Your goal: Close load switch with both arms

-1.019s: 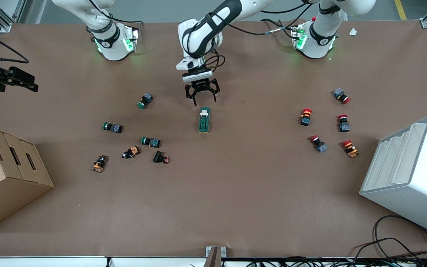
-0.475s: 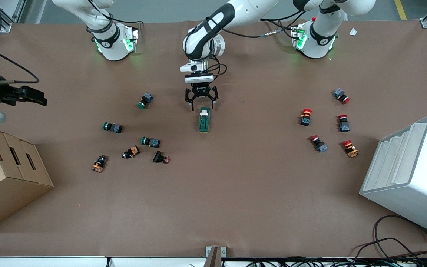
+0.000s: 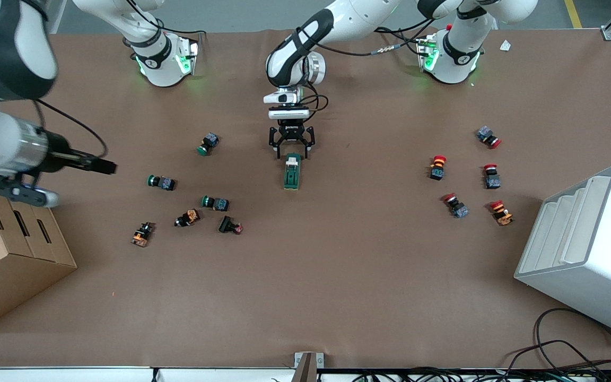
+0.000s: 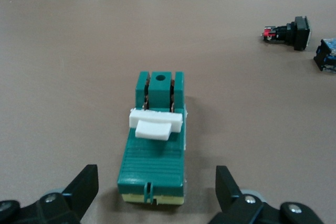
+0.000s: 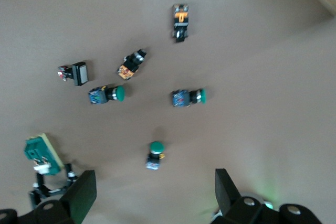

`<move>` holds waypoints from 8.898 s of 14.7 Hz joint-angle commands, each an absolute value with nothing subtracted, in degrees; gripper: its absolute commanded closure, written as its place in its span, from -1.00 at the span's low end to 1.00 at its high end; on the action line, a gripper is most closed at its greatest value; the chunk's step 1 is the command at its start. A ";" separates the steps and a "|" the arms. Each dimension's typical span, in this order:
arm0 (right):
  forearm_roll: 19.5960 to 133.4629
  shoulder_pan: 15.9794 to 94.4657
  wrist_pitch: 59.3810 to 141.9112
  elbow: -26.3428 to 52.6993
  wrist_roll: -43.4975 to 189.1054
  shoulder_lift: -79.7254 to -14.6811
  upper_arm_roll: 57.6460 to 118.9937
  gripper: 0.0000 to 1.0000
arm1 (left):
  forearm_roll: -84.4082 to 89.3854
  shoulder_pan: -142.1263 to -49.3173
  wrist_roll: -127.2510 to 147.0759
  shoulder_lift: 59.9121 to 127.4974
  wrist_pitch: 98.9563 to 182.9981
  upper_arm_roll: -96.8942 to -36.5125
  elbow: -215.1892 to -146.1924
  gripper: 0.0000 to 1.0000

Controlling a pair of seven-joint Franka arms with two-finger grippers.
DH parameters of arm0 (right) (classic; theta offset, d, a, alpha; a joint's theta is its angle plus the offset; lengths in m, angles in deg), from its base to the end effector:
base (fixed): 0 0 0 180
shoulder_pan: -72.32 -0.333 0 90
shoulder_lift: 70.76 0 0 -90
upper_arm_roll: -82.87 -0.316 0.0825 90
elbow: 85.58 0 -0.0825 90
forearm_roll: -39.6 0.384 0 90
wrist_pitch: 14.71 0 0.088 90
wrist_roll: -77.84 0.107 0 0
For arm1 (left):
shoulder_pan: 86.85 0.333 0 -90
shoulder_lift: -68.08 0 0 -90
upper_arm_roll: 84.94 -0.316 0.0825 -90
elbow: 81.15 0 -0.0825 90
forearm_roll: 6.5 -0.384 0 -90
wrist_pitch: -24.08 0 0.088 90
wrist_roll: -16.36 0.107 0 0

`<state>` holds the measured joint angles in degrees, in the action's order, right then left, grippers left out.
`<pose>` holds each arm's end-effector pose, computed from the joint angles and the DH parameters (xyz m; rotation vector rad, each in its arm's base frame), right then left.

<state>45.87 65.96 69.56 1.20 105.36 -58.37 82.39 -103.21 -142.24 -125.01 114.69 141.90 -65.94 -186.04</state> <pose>0.5926 0.0833 0.5189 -3.0302 0.5580 0.4360 0.2203 -0.5745 0.0939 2.7603 -0.0564 1.4882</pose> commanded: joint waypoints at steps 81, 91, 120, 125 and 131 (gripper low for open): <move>61.04 30.39 129.87 14.35 148.51 -35.51 83.22 -1.00 | -116.37 -145.03 -138.94 125.12 128.14 -66.48 -183.63 -0.99; 60.43 30.84 133.82 10.58 147.62 -29.63 83.22 -1.00 | -116.37 -145.03 -139.03 125.12 128.14 -66.48 -183.63 -0.99; 36.34 73.72 65.46 -9.98 74.23 -50.80 83.22 -1.00 | -91.17 -144.50 -123.69 122.40 130.07 -61.39 -169.14 -1.00; 36.52 74.25 62.46 -13.51 73.97 -50.63 83.13 -1.00 | -79.66 -144.33 -107.60 119.95 129.81 -61.39 -165.35 -1.00; 37.31 73.90 61.93 -13.33 74.50 -51.68 82.69 -1.00 | -65.60 -140.56 -88.36 112.92 129.55 -61.21 -162.74 -0.99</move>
